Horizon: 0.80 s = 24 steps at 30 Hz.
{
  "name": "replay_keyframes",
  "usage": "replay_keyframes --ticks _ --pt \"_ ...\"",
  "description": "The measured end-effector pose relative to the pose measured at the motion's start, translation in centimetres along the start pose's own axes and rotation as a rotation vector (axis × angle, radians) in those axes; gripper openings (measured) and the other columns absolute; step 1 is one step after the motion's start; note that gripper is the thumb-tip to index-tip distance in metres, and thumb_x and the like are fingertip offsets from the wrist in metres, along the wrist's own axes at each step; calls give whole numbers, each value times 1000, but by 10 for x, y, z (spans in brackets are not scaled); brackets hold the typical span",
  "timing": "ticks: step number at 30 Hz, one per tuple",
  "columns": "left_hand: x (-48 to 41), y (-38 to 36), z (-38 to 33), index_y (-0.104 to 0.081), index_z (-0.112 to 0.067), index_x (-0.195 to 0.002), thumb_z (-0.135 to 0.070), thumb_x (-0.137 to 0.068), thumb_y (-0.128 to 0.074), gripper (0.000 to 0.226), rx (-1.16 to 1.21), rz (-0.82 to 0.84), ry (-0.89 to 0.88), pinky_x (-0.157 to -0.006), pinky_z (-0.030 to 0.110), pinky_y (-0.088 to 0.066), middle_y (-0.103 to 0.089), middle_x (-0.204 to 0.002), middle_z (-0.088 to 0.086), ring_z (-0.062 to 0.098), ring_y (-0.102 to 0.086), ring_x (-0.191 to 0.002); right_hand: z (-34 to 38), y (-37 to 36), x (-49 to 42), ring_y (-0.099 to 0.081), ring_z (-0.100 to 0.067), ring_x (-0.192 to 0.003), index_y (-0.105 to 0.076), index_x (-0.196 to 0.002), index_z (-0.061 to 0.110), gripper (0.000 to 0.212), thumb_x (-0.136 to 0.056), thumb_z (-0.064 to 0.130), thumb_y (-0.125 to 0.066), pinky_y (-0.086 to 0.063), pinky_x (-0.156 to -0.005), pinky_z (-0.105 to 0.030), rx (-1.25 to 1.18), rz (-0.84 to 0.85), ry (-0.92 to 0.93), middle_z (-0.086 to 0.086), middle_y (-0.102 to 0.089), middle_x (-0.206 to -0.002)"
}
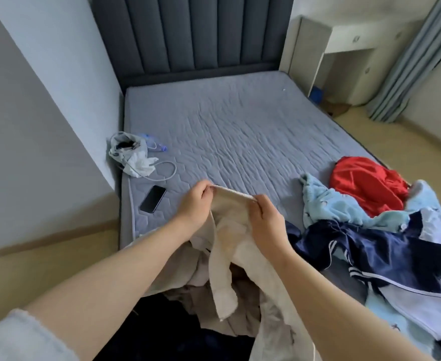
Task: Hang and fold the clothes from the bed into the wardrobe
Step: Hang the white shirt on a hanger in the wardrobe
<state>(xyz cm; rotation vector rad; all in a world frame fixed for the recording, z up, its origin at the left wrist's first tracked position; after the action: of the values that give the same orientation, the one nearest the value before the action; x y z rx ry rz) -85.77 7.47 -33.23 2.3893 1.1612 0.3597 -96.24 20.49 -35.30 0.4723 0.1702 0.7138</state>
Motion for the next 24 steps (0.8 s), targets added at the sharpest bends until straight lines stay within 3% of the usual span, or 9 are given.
replay_keyframes --ticks 4,8,12,15,19,21,24 --pt "2 53 -103 -47 -15 -76 -13 -98 -39 24 -11 -54 -229 -54 21 -29 -42 -63 -5 7 -38 -59 84 53 -8 -36 -6 -53 -45 -73 17 25 -96 24 -40 -30 -51 -27 -26 -132 153 7 -41 -57" --pt "16 119 -201 -57 -4 -93 -13 -98 -39 21 23 -221 -416 -60 24 -29 -48 -72 -2 14 -43 -71 192 104 -5 -40 -4 -57 -51 -77 20 22 -96 24 -40 -31 -50 -17 -85 -223 365 9 -46 -62" --pt "47 186 -292 -48 -20 -71 -12 -97 -38 28 108 -368 -610 -54 12 -31 -47 -66 -11 -3 -45 -60 298 155 17 -36 -2 -48 -46 -67 28 28 -95 26 -42 -33 -48 -25 -189 -351 548 14 -42 -52" --pt "72 227 -338 -46 -17 -71 -11 -96 -41 26 134 -505 -740 -57 12 -30 -43 -65 -10 5 -42 -64 354 180 38 -40 -2 -51 -52 -72 29 23 -93 27 -43 -36 -49 -19 -213 -421 682 14 -46 -55" --pt "83 232 -333 -53 -10 -84 -16 -96 -45 16 88 -482 -764 -59 19 -32 -47 -67 -4 12 -43 -69 357 178 49 -40 3 -46 -51 -70 27 24 -93 24 -45 -30 -44 -13 -184 -413 706 12 -45 -55" --pt "80 212 -302 -59 -7 -88 -15 -96 -46 17 46 -403 -710 -60 21 -32 -51 -71 2 13 -45 -72 325 164 45 -42 5 -46 -50 -67 23 27 -94 21 -47 -29 -43 -16 -125 -375 634 9 -44 -56" --pt "67 167 -229 -60 -9 -90 -17 -96 -47 17 -3 -219 -536 -62 16 -35 -52 -71 -3 12 -46 -73 252 127 38 -46 1 -57 -57 -74 24 23 -95 22 -47 -34 -45 -10 -71 -238 455 9 -51 -64"
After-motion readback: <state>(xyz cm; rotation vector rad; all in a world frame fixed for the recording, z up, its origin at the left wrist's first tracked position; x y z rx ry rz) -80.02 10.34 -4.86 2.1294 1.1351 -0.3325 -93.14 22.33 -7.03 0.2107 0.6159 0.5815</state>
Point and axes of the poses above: each hand's wrist, its own x-axis away from the middle knuckle, its own y-axis out of the back of the hand, z = x × y, the point moved 7 cm from there along -x, towards the middle knuckle
